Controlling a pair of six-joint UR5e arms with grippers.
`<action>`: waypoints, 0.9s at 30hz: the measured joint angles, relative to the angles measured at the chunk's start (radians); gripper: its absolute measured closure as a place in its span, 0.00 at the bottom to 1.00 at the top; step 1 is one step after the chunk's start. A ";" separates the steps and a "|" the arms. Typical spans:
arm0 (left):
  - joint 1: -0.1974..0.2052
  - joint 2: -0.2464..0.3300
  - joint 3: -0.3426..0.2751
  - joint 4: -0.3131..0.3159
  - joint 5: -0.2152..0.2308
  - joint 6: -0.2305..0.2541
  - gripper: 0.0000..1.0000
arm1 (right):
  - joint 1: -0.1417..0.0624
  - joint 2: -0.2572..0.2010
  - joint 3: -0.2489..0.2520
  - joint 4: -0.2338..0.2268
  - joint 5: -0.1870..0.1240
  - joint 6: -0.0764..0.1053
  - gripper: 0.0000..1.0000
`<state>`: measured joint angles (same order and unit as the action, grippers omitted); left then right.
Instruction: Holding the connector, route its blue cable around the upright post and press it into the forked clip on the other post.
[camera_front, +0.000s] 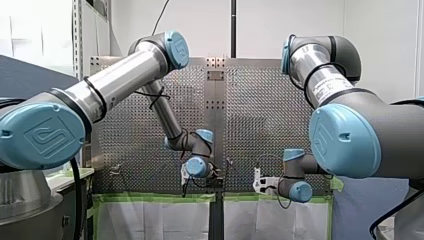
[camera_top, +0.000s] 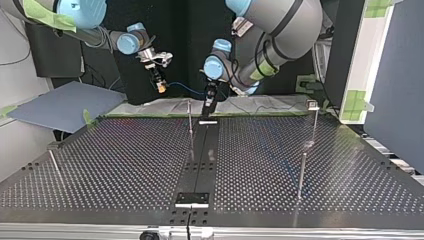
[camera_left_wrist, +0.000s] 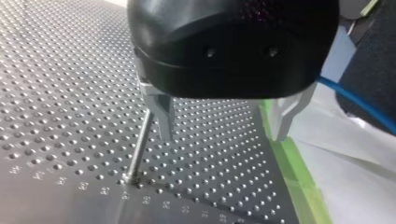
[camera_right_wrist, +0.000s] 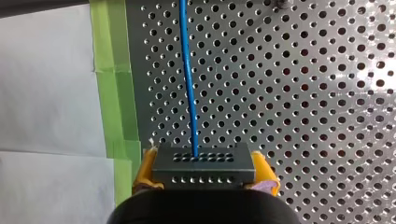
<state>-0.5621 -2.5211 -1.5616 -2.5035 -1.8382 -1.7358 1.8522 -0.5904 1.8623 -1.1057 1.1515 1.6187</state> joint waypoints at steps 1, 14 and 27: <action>-0.003 0.000 0.000 0.002 -0.007 -0.001 0.01 | -0.001 0.000 0.000 0.000 -0.002 0.000 1.00; -0.055 0.000 0.000 0.035 -0.062 0.001 0.01 | -0.004 0.000 -0.003 -0.001 -0.023 0.002 1.00; -0.086 0.000 0.000 0.145 -0.101 -0.048 0.01 | -0.004 0.000 -0.013 0.007 -0.032 0.004 1.00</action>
<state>-0.6477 -2.5215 -1.5614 -2.3590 -1.9393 -1.7834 1.8477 -0.5908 1.8496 -1.0989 1.1199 1.6231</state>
